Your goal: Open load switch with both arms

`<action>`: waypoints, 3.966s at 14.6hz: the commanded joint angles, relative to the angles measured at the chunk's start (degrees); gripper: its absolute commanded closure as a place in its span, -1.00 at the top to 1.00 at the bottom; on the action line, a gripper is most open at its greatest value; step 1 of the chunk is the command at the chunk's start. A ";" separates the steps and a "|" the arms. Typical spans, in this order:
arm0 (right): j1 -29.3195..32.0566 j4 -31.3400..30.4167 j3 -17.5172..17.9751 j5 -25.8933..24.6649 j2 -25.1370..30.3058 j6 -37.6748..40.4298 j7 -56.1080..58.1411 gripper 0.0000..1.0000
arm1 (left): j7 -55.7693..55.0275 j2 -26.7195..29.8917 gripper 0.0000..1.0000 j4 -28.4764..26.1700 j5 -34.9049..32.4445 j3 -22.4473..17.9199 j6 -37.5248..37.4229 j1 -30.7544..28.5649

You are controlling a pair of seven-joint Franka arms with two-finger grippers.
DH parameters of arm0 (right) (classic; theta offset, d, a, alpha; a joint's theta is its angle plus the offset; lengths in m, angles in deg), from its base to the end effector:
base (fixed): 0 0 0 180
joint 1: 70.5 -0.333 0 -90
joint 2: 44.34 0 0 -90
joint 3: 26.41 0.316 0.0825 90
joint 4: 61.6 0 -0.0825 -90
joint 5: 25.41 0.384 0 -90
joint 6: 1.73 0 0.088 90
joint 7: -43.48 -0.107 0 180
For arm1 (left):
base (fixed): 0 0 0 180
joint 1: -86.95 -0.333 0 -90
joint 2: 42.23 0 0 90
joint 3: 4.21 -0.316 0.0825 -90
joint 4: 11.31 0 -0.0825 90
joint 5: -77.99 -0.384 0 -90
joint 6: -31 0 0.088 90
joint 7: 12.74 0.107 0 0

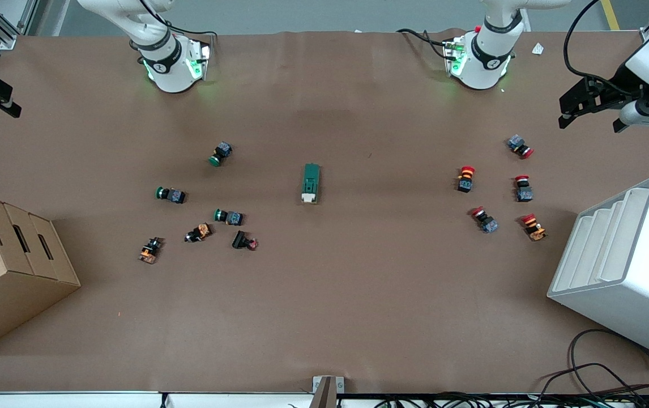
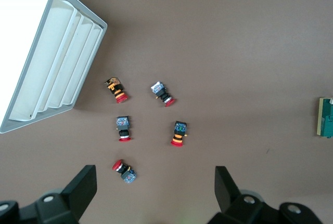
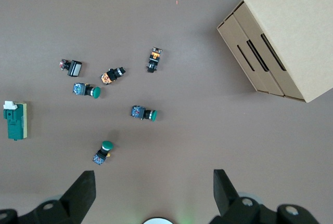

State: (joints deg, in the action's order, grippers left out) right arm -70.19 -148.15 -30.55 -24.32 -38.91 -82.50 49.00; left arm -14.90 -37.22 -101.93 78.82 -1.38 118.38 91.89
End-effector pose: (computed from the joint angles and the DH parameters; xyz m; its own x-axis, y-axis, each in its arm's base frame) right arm 0.5048 -0.0393 0.6885 0.9997 0.0221 -0.0038 0.0220 -0.9994 -0.0261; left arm 0.5173 -0.0735 0.6624 0.9947 -0.0983 0.0304 -0.0987 -0.9951 0.0113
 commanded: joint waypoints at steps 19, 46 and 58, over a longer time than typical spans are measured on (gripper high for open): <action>-0.13 -0.73 0.26 -1.18 0.72 -1.49 0.46 1.00 | -30.04 -16.07 1.00 -3.40 -1.79 10.26 22.36 19.29; -1.29 -0.30 0.09 -2.33 -3.84 -0.51 -5.08 1.00 | -135.72 -47.98 0.91 -15.20 -92.49 10.18 37.69 53.95; -5.04 -0.91 0.53 -2.41 -12.46 -1.13 -29.90 1.00 | -148.48 -54.04 0.98 -14.93 -104.63 10.00 28.29 54.57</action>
State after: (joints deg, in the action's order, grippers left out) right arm -72.69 -148.59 -30.26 -26.60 -50.36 -83.51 27.48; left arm -162.28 -89.92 -117.30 -24.60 8.71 147.62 146.49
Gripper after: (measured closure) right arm 0.000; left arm 0.022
